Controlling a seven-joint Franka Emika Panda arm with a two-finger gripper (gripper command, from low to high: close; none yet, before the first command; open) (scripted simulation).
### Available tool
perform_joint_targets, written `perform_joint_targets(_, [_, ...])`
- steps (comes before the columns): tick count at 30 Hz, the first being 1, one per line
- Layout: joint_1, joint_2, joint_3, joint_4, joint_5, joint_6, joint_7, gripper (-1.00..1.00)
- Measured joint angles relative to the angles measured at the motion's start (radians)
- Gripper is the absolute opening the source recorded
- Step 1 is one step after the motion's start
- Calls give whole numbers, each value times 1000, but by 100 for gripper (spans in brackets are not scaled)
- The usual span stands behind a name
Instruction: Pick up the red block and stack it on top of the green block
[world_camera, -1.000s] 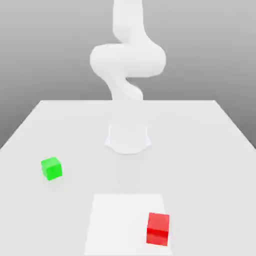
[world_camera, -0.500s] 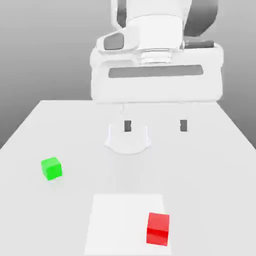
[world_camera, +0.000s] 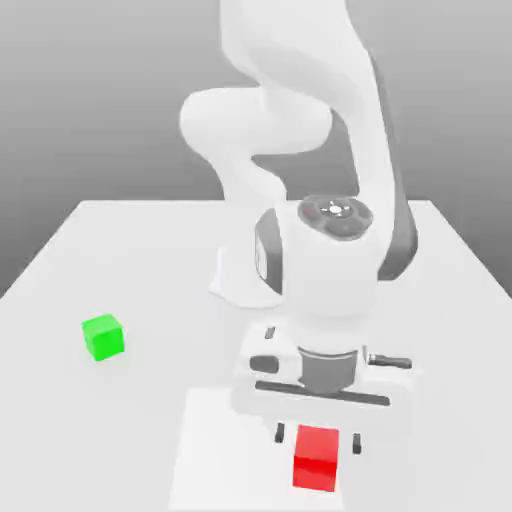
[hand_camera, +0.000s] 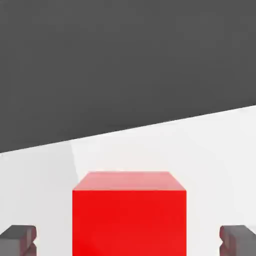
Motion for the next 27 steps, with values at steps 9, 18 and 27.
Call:
perform_joint_targets(9, [-12,-84,17,-13,20,-69,-14,-100])
perform_joint_targets(18, [-347,-364,-151,-181,-50,-175,126,-100])
perform_joint_targets(27, [-674,-612,-330,-406,-121,-197,313,-100])
